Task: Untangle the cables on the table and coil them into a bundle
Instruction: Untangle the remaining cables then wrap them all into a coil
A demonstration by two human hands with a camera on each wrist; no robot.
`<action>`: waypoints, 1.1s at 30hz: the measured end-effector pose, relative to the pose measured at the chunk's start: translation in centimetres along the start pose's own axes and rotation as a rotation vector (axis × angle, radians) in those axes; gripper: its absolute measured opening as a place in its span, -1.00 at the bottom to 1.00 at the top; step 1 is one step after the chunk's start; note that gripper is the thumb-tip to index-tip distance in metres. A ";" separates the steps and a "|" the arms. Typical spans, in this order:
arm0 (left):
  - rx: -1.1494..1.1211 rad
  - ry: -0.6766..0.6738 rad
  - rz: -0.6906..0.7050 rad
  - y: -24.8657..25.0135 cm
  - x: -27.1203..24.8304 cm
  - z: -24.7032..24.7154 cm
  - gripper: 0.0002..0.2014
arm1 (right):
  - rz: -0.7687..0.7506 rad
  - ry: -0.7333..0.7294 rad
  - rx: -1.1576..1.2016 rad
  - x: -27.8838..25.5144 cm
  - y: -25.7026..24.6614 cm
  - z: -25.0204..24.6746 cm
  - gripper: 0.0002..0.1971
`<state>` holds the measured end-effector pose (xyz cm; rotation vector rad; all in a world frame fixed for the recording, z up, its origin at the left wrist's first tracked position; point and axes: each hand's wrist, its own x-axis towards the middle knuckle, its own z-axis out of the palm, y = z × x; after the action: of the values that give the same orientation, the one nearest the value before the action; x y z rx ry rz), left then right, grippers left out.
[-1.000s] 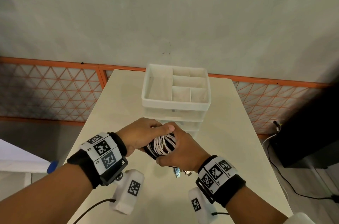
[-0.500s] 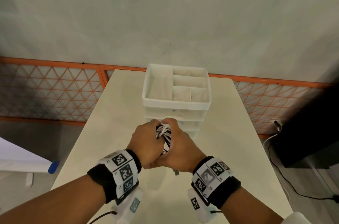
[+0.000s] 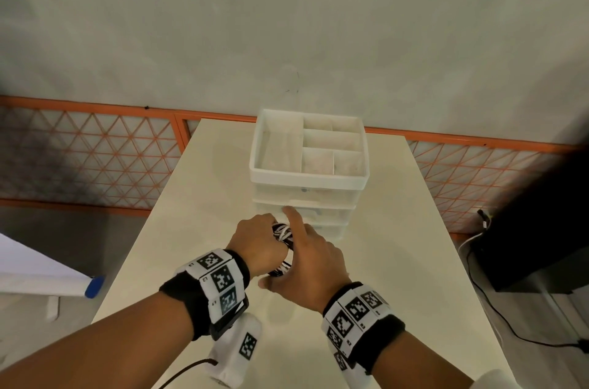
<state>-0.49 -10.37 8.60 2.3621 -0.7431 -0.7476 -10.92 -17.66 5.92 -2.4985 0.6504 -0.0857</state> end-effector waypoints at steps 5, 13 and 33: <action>-0.243 -0.213 -0.031 -0.6 0.0 0.4 -0.70 | 0.053 -0.049 0.058 0.0 1.7 0.3 -0.22; -0.802 -0.345 -0.274 -2.5 3.3 0.5 -0.82 | 0.295 -0.063 0.046 0.1 5.7 -1.0 -0.14; -1.348 -0.312 -0.509 -1.4 9.2 6.6 -0.85 | 0.334 -0.085 0.160 0.3 8.7 -3.3 -0.17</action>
<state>2.13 -17.37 0.02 1.1557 0.2992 -1.2876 -15.08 -25.78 4.09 -2.1970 0.9742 0.0886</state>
